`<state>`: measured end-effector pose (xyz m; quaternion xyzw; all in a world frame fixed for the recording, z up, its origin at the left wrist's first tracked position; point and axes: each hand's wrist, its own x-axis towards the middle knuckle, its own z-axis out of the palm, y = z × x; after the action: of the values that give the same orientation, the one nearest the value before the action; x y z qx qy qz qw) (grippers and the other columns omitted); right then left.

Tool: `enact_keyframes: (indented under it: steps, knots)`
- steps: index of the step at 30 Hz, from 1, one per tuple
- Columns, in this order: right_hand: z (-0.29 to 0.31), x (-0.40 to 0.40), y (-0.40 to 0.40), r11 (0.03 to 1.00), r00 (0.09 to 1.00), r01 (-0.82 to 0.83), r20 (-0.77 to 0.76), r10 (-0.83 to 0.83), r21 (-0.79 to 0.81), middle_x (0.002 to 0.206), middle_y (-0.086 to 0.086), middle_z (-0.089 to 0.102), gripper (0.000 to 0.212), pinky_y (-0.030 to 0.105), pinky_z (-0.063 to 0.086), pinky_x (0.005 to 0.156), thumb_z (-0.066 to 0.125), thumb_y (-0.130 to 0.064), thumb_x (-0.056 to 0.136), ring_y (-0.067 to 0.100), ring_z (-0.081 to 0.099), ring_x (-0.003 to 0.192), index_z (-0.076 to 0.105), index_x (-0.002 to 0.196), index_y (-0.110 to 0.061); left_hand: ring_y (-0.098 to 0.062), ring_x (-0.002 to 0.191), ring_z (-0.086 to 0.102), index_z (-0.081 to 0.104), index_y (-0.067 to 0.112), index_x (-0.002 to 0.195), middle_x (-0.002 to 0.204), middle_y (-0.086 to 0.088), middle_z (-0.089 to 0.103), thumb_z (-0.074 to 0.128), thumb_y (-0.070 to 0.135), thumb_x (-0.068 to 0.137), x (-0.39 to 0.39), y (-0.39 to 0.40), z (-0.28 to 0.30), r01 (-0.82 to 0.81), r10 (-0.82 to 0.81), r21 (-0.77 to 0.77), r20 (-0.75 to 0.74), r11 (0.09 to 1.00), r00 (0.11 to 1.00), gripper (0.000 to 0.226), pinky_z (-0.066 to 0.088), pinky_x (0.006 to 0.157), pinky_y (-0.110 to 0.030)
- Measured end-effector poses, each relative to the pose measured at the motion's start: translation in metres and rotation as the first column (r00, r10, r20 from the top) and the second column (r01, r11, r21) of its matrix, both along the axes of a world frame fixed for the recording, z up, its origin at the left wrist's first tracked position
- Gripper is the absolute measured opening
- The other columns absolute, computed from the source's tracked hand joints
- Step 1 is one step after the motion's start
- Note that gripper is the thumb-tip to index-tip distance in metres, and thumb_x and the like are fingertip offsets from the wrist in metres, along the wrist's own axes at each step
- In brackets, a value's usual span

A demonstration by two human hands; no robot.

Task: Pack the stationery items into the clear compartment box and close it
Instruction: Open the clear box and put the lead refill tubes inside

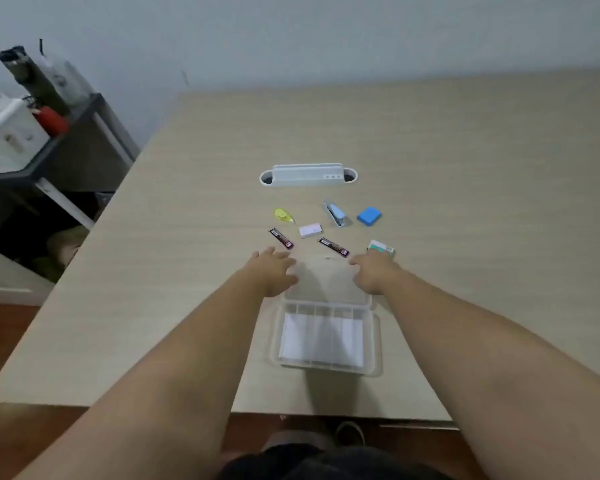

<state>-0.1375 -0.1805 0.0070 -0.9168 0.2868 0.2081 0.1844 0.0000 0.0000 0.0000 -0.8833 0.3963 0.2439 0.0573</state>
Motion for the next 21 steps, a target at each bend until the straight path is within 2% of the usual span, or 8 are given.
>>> enact_keyframes:
  steps: [2, 5, 8, 11, 14, 21]
  knots:
    - [-0.003, -0.005, -0.002, 0.997, 0.998, 0.070, -0.003, -0.070, -0.039, 0.147, 0.010, 0.029, 0.052, 0.038, 0.038, 0.102, 0.045, -0.014, 0.087, 0.030, 0.035, 0.131, 0.049, 0.134, -0.034, -0.027, 0.149, 0.004, 0.030, 0.032, 0.148, 0.161, 0.006, 0.016, 0.032, 0.045, 0.097, -0.004, 0.000, -0.004, 0.061, -0.059, 0.053, -0.036, 0.997, 0.998, 0.052, 0.005, 0.119, -0.048]
    - [-0.012, -0.013, 0.000, 0.987, 0.987, 0.158, 0.001, -0.158, -0.024, 0.140, 0.010, 0.041, 0.044, 0.033, 0.043, 0.100, 0.046, -0.011, 0.089, 0.028, 0.048, 0.124, 0.057, 0.128, -0.028, -0.027, 0.149, 0.005, 0.034, 0.035, 0.145, 0.161, 0.008, 0.019, 0.030, 0.038, 0.099, -0.011, 0.008, -0.018, 0.070, -0.061, 0.091, -0.095, 0.993, 0.994, 0.047, 0.006, 0.121, -0.044]
    - [-0.016, -0.012, 0.003, 0.980, 0.980, 0.199, -0.003, -0.199, 0.012, 0.134, 0.011, 0.055, 0.039, 0.033, 0.045, 0.102, 0.049, -0.009, 0.090, 0.026, 0.053, 0.123, 0.059, 0.127, -0.014, -0.027, 0.149, 0.008, 0.031, 0.036, 0.147, 0.161, 0.009, 0.016, 0.031, 0.034, 0.100, -0.010, 0.015, -0.023, 0.082, -0.075, 0.077, -0.091, 0.994, 0.993, 0.047, 0.009, 0.120, -0.043]
    - [-0.021, -0.010, 0.005, 0.968, 0.968, 0.250, 0.026, -0.250, 0.004, 0.132, 0.013, 0.057, 0.036, 0.033, 0.045, 0.102, 0.048, -0.006, 0.091, 0.028, 0.054, 0.122, 0.059, 0.126, -0.010, -0.029, 0.148, 0.012, 0.029, 0.036, 0.147, 0.161, 0.009, 0.015, 0.034, 0.035, 0.099, -0.011, 0.022, -0.029, 0.086, -0.082, 0.044, -0.076, 0.995, 0.994, 0.049, 0.014, 0.119, -0.048]
    - [-0.022, -0.004, 0.006, 0.969, 0.967, 0.247, 0.062, -0.247, -0.002, 0.132, 0.012, 0.057, 0.036, 0.032, 0.044, 0.102, 0.047, -0.006, 0.092, 0.029, 0.054, 0.123, 0.060, 0.126, -0.011, -0.031, 0.147, 0.016, 0.030, 0.035, 0.147, 0.161, 0.007, 0.017, 0.034, 0.038, 0.098, -0.007, 0.028, -0.036, 0.041, -0.042, -0.011, -0.080, 0.999, 0.996, 0.049, 0.015, 0.119, -0.048]
    - [-0.031, 0.020, 0.002, 0.959, 0.953, 0.265, 0.128, -0.276, 0.100, 0.133, 0.010, 0.056, 0.040, 0.032, 0.040, 0.102, 0.049, -0.005, 0.090, 0.027, 0.051, 0.124, 0.060, 0.126, -0.018, -0.026, 0.146, 0.021, 0.033, 0.039, 0.145, 0.159, 0.010, 0.024, 0.031, 0.044, 0.097, 0.000, 0.042, -0.047, -0.043, 0.040, -0.086, -0.039, 0.995, 0.998, 0.048, 0.016, 0.118, -0.047]
